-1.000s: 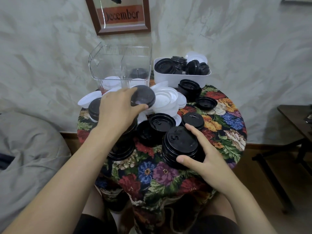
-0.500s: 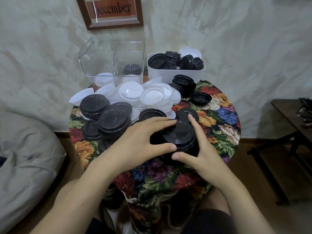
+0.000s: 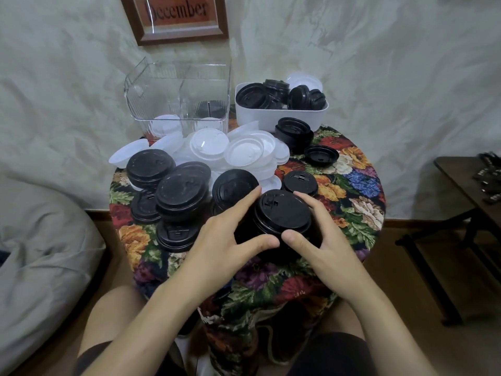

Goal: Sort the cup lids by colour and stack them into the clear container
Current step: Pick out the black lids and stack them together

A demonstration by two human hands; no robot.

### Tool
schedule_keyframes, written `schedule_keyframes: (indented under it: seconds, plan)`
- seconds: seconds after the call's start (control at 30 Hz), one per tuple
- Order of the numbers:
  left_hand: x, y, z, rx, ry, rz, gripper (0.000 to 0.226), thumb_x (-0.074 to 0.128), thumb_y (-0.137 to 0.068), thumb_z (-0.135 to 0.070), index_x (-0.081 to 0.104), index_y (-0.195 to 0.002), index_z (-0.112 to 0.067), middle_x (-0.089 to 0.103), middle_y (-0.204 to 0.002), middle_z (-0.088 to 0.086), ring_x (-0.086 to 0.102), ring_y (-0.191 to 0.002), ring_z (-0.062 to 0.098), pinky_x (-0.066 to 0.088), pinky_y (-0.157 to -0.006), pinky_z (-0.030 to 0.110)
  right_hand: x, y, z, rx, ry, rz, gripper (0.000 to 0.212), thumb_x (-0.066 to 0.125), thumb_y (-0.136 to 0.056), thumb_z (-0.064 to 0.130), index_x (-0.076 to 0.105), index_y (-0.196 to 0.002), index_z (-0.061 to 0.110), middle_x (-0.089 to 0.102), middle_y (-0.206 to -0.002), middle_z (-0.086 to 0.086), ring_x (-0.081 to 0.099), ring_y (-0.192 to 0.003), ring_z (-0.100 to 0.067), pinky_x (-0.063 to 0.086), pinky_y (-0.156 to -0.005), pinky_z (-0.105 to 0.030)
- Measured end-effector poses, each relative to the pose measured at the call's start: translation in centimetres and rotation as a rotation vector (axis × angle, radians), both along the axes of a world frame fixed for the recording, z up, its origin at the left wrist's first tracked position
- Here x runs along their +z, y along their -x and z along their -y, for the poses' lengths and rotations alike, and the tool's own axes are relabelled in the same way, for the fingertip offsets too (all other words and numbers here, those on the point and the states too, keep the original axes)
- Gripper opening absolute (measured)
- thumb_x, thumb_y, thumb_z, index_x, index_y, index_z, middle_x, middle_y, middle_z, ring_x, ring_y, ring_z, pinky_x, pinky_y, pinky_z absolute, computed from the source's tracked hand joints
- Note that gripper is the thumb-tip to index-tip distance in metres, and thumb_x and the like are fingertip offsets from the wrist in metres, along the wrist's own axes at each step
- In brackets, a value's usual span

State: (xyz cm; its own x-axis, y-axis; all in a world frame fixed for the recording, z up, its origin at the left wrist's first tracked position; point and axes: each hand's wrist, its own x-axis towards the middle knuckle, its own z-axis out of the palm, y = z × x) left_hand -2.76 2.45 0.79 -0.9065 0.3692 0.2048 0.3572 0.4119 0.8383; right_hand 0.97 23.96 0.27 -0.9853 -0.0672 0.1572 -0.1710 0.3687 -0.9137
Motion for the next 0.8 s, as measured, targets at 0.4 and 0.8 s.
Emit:
schedule_keyframes:
  seconds: [0.4,0.8]
  plan:
    - [-1.6,-0.7,-0.5,0.062,0.011,-0.082,0.100,0.070,-0.072,-0.072,0.032,-0.159,-0.041,0.047,-0.142,-0.040,0.045,-0.137,-0.011,0.041,-0.115,0.027,0.5,-0.1,0.6,-0.122,0.144,-0.086,0.066,0.079,-0.081,0.049,0.050,-0.138,0.037,0.062,-0.131,0.024,0.060,-0.123,-0.001,0.051,-0.100,-0.027]
    - [-1.8,-0.6,-0.4,0.073,0.018,-0.133,0.084,0.066,-0.078,-0.069,0.038,-0.154,-0.046,0.056,-0.144,-0.027,0.049,-0.135,-0.008,0.044,-0.110,0.027,0.8,0.3,0.8,-0.005,-0.087,-0.053,0.084,0.067,-0.077,0.073,0.040,-0.151,0.044,0.037,-0.147,0.034,0.037,-0.139,0.011,0.037,-0.112,-0.025]
